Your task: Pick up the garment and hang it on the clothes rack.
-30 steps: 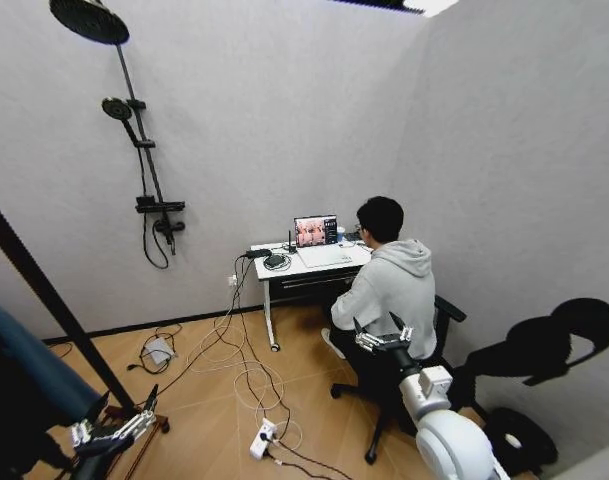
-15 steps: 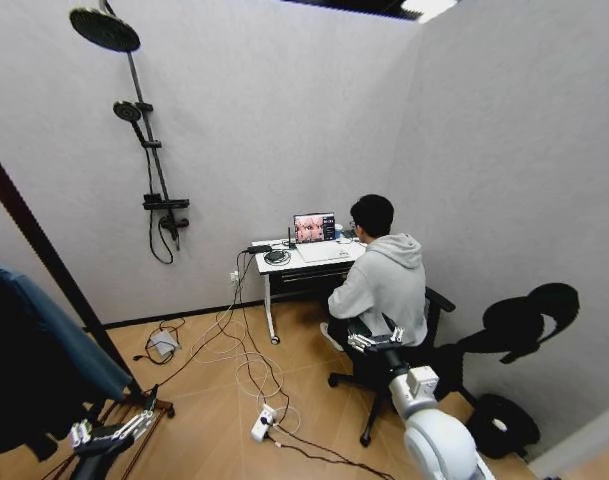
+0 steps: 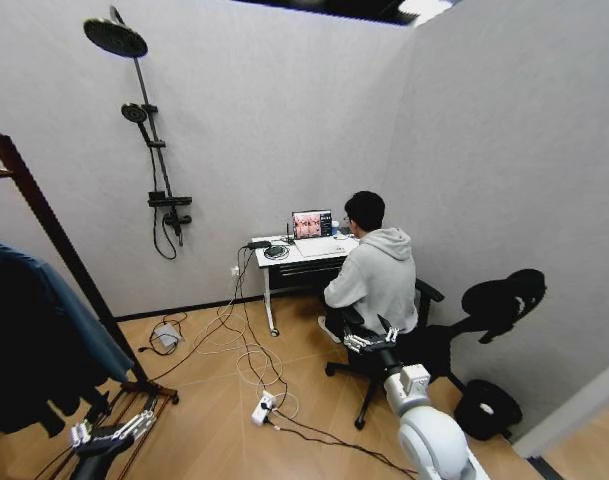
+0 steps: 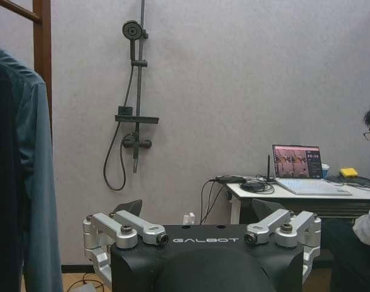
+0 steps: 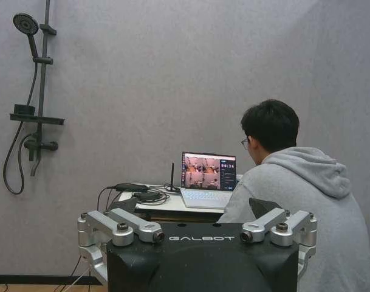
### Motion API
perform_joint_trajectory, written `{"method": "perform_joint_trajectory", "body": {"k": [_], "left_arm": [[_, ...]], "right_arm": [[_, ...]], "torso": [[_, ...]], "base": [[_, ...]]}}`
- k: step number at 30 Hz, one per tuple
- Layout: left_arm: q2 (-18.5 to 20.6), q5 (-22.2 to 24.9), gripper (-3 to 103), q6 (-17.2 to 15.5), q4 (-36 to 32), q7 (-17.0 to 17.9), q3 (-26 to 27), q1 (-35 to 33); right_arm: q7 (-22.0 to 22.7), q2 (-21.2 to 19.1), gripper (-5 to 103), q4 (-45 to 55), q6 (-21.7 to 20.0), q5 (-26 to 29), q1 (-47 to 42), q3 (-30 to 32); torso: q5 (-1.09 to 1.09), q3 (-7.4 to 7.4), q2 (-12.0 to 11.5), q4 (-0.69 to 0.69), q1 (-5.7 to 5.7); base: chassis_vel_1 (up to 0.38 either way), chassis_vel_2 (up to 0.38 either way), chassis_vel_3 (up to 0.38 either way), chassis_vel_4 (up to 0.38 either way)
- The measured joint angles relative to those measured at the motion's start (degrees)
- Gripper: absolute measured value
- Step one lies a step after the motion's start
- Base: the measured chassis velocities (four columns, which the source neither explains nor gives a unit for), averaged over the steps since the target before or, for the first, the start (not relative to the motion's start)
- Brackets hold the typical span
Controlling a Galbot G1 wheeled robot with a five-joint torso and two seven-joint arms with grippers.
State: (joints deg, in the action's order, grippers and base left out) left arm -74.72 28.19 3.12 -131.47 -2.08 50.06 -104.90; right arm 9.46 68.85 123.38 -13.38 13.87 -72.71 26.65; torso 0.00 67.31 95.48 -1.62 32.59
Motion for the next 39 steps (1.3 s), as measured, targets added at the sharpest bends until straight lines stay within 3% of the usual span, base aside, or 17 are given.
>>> {"method": "perform_joint_trajectory", "body": {"k": [39], "left_arm": [[0.00, 0.00, 100, 0.00, 0.00, 0.00, 0.00, 0.00]], "right_arm": [[0.10, 1.34, 100, -1.87, -0.04, -0.93, 1.85, -2.44]], "torso": [[-0.01, 0.00, 0.00, -0.01, 0.00]], "base": [[0.137, -0.099, -0.100, 0.141]]}}
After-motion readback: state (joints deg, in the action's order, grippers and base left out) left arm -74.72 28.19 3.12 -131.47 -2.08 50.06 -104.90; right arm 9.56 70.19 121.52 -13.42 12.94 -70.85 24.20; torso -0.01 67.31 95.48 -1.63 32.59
